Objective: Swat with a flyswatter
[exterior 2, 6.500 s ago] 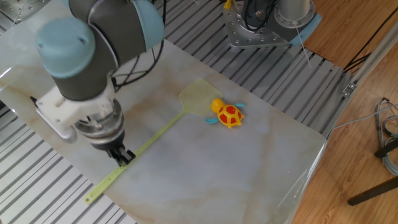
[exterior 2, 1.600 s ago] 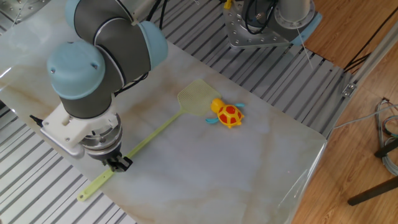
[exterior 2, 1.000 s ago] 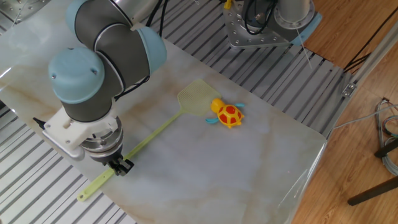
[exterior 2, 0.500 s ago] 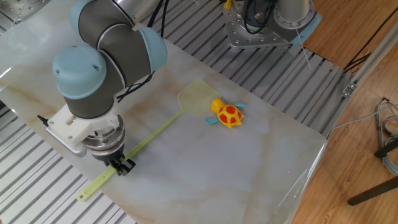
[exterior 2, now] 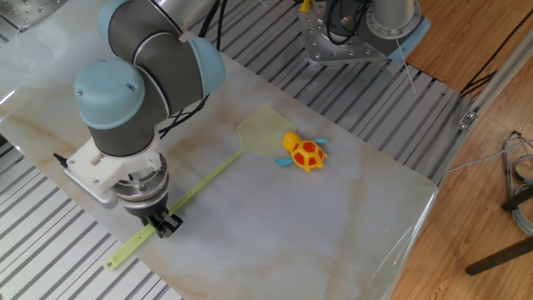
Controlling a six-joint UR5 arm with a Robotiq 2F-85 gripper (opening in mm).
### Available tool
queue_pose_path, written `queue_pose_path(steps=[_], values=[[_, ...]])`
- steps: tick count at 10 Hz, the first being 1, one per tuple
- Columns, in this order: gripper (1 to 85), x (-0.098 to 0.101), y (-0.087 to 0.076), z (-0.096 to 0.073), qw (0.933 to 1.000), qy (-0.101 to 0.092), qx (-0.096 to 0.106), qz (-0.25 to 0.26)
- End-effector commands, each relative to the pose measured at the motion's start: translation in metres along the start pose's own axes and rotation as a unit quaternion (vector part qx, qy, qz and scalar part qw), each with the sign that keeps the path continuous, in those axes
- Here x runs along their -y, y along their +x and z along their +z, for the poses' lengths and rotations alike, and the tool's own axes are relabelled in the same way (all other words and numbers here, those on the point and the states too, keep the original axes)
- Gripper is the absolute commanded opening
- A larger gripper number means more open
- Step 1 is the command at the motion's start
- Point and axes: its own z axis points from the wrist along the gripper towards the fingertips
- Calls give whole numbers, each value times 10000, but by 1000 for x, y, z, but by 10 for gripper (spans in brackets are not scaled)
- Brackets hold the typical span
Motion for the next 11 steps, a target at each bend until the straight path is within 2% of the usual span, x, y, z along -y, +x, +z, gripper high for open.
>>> queue_pose_path(steps=[1, 2, 3, 4, 5, 6, 8, 9, 11], values=[[290, -7, -13, 0, 9997, -100, 212, -32], [107, -6, -16, -1, 9997, -60, 241, -77], [13, -6, -19, -6, 9996, -43, 240, -156], [13, -6, -18, -19, 9995, 21, 142, -267], [13, -9, -15, -40, 9993, 65, 7, -373], [13, -18, -13, -59, 9991, 19, -90, -405], [13, -34, -8, -92, 9987, 54, -308, -408], [13, -39, -9, -100, 9985, 68, -318, -448], [13, -39, -25, -90, 9972, -40, 14, -748]])
